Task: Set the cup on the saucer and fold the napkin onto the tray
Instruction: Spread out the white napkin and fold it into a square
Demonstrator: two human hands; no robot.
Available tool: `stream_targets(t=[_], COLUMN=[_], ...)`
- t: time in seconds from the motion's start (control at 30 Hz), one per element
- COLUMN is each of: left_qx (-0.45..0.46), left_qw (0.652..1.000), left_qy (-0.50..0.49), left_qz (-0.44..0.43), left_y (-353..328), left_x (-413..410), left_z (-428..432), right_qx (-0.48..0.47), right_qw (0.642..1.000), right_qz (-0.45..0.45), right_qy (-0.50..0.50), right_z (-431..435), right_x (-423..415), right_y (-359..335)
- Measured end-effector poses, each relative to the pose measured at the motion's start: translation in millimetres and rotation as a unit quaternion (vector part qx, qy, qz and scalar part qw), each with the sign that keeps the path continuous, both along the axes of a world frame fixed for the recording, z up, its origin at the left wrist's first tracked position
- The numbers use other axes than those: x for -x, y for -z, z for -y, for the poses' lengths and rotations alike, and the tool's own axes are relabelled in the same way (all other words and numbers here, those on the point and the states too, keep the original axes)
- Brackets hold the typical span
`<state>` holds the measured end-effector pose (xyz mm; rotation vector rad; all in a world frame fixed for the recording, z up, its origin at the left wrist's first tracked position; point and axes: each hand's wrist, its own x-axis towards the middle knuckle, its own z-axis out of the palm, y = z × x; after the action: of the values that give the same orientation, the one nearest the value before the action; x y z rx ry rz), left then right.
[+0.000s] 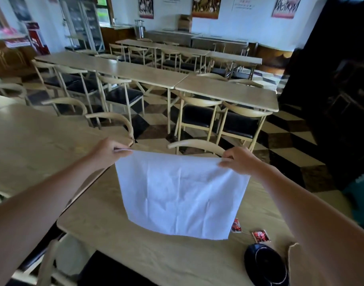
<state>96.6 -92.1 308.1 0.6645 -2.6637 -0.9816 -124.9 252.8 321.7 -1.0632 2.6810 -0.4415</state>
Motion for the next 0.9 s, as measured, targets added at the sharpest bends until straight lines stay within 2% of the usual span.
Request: stream_targets(t=[0.27,0.47,0.57,0.73,0.9], left_qx=[-0.198,-0.273,-0.206,-0.074,0.04], left_qw=[0.977,0.961,0.978,0.997,0.997], left_qy=[0.025,-0.041,-0.034,-0.006,-0.031], left_qz=[0.071,0.017,-0.019,-0.023,-0.051], left_y=[6.3,18.7,23.7,27.6,28.3], left_x=[20.3,33.9,37.1,43.5,47.2], left_z=[13.0,16.4,15.8,13.4,8.1], right_qx=[0.014,0.098,0.112,0.059,0.052], right_qw=[0.999,0.977,0.97,0.985,0.991], right_qz=[0.022,0.163,0.177,0.08,0.021], right_qy=[0.037,0.099,0.121,0.14,0.118], right_z=[-4.5,-9.5,-9.5,-9.7,-8.8], right_x=[30.4,36.3,36.5,38.5,35.3], right_y=[18.6,25.7,29.9,32.8,30.2])
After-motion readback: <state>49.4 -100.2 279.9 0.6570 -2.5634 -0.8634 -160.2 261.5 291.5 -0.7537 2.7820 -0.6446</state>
